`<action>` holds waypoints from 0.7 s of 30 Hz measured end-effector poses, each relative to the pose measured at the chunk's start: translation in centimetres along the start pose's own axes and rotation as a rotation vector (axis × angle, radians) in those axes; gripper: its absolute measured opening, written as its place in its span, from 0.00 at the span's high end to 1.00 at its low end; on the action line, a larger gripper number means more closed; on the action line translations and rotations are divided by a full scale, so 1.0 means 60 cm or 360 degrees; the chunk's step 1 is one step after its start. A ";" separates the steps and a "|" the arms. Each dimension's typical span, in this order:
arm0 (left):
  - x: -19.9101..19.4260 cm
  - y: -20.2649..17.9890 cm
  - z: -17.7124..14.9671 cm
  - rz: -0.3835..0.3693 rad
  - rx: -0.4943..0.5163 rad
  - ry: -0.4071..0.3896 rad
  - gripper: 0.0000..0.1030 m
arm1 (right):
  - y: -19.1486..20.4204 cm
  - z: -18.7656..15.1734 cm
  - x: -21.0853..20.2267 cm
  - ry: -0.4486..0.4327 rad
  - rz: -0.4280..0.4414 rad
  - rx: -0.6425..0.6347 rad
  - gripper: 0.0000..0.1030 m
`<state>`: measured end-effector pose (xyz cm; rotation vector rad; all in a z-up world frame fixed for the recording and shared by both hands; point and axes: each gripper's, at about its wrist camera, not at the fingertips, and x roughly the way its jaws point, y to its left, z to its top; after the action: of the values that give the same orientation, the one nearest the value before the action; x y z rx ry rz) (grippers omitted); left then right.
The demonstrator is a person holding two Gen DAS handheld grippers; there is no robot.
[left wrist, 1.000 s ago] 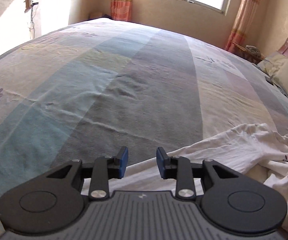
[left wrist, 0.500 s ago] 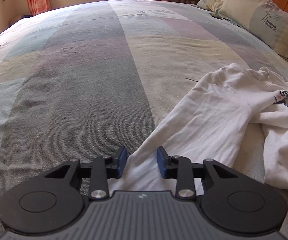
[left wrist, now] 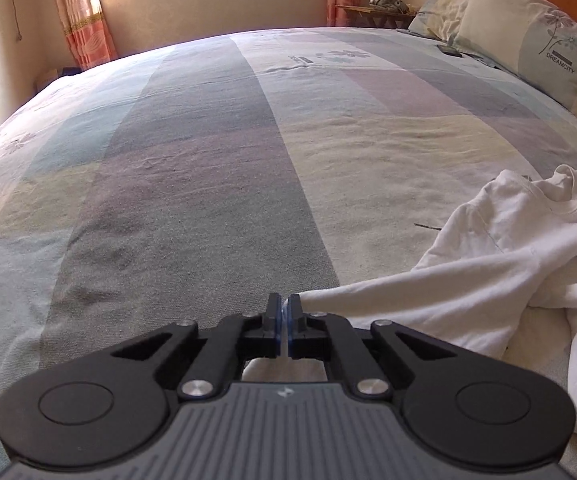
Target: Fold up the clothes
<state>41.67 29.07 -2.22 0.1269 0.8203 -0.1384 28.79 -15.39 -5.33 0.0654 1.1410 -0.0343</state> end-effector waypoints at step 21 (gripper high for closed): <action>-0.084 -0.094 -0.056 -0.0249 -0.0072 -0.0029 0.76 | -0.017 0.044 -0.057 0.0054 0.0109 -0.0004 0.00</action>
<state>34.85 24.44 -1.12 0.0184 0.8144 -0.2680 29.67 -16.63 -1.18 0.1031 1.1720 0.0288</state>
